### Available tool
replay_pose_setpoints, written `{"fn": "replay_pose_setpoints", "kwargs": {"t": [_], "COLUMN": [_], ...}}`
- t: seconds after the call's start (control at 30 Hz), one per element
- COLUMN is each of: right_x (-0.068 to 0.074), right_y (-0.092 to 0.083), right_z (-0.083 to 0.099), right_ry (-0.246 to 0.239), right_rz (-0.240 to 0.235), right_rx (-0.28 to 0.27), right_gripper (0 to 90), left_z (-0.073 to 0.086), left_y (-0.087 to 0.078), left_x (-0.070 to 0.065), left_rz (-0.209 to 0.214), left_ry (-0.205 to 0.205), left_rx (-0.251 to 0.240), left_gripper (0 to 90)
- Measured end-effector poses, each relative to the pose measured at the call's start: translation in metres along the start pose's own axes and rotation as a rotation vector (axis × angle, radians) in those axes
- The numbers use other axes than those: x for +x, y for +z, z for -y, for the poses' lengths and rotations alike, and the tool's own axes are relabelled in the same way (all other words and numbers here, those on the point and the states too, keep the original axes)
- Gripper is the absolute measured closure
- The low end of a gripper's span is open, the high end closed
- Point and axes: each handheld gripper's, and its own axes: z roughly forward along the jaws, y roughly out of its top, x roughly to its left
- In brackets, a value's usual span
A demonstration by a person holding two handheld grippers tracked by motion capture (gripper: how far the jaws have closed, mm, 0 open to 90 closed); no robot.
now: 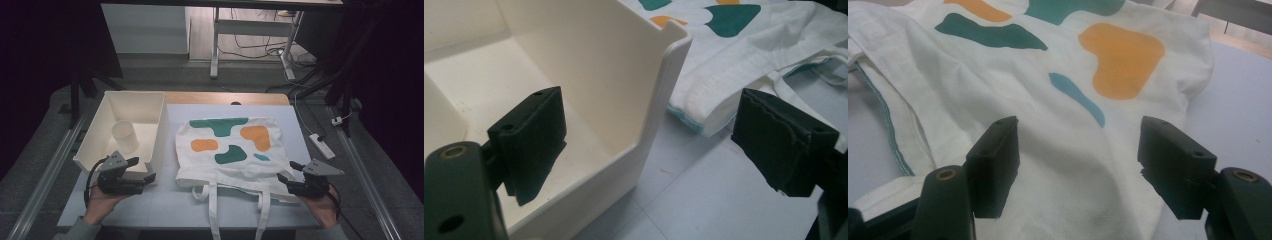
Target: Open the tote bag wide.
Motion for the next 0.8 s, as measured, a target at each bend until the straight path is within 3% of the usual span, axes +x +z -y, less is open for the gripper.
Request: {"fn": "replay_pose_setpoints", "kwargs": {"t": [0.57,0.8], "right_x": [0.004,0.004], "right_y": [0.002,0.001], "right_z": [-0.002,-0.002], "right_ry": [-0.033,-0.022], "right_rz": [0.004,0.005], "right_rx": [-0.002,-0.002], "right_gripper": [33.7,33.8], "left_z": [0.000,-0.005], "left_y": [-0.007,-0.017], "left_x": [-0.002,-0.007], "left_rz": [-0.004,0.017], "left_ry": [-0.004,0.003], "left_rx": [-0.035,-0.064], "left_gripper": [14.7,15.4]}}
